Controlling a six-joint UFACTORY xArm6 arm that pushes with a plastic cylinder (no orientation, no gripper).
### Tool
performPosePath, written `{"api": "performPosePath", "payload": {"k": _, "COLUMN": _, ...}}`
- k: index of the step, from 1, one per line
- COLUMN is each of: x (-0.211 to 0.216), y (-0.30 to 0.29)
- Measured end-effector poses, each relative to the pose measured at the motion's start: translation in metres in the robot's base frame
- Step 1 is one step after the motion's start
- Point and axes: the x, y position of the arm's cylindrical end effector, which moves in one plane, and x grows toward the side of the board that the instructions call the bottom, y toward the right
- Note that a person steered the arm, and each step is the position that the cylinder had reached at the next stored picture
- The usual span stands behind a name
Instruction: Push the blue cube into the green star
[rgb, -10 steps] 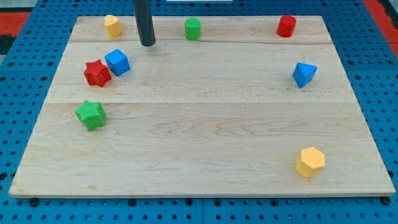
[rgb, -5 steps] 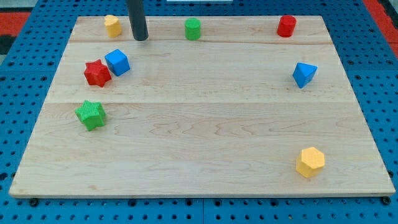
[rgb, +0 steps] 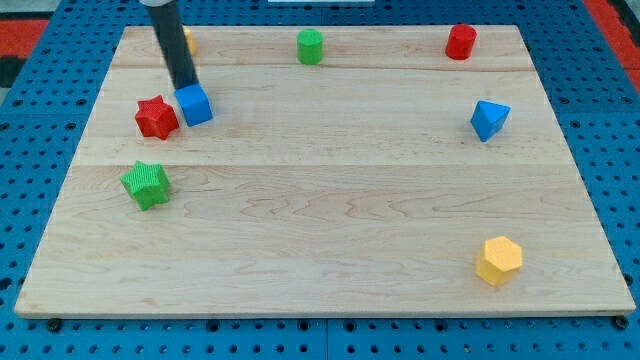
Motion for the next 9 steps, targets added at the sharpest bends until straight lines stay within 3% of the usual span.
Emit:
{"api": "performPosePath", "payload": {"k": 3, "x": 0.050, "y": 0.010}}
{"api": "performPosePath", "payload": {"k": 6, "x": 0.145, "y": -0.006}}
{"api": "performPosePath", "payload": {"k": 8, "x": 0.170, "y": 0.021}}
{"api": "performPosePath", "payload": {"k": 9, "x": 0.227, "y": 0.045}}
